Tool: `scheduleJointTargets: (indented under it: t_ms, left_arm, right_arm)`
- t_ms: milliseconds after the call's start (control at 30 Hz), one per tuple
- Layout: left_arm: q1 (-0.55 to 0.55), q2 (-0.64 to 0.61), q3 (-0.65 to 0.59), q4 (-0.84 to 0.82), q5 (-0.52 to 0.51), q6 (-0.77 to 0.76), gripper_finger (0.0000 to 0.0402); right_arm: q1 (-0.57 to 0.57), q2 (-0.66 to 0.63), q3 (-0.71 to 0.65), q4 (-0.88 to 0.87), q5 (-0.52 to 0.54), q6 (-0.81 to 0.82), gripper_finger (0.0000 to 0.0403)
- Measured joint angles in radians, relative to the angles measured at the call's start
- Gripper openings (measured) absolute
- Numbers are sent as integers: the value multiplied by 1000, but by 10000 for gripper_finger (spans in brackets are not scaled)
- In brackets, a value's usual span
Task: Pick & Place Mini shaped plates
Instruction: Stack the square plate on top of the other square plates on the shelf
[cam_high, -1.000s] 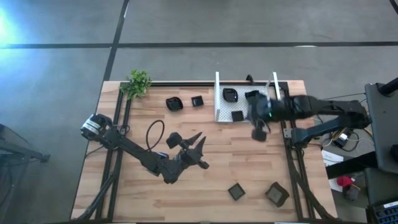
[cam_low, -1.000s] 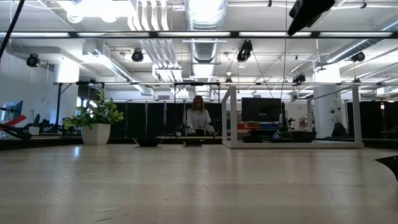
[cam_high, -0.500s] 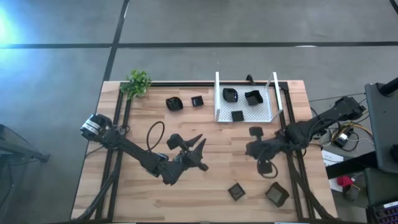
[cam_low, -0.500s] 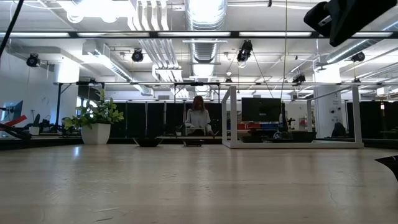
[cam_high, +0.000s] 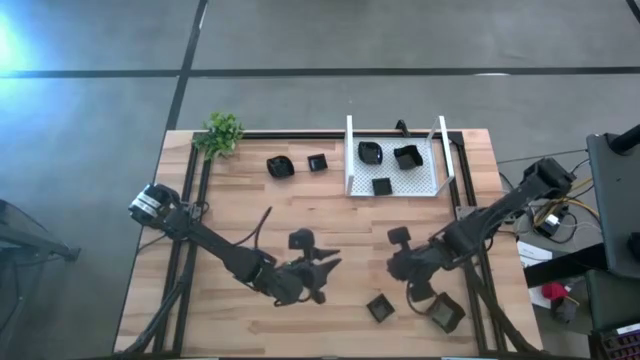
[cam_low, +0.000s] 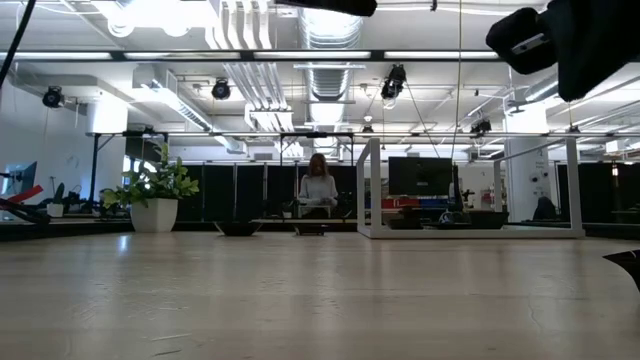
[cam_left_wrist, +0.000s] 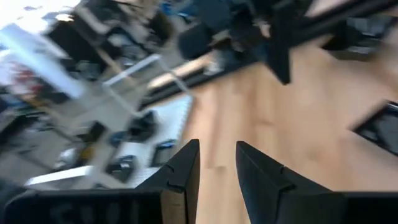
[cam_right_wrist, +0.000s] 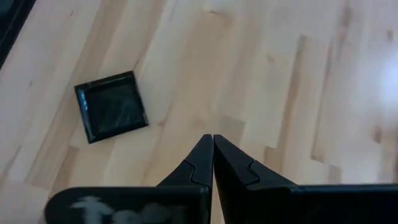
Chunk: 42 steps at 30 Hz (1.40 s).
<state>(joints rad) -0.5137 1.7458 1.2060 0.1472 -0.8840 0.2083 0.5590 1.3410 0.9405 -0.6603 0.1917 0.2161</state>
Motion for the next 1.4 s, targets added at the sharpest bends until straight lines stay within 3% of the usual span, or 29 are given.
scheduleJointTargets:
  t_ms: [367, 633, 1100, 1400]
  left_arm:
    - [2, 0, 0, -134, 302, -130, 101]
    - [2, 0, 0, -174, 307, -186, 101]
    - [3, 0, 0, -189, 307, -186, 101]
    - [3, -1, 0, -194, 307, -185, 101]
  right_arm:
    - [0, 174, 0, 97, -44, 5, 8]
    - [2, 254, 47, 121, -146, 11, 9]
    - [8, 373, 134, 118, -149, 8, 9]
    - [17, 371, 137, 122, -159, 16, 9]
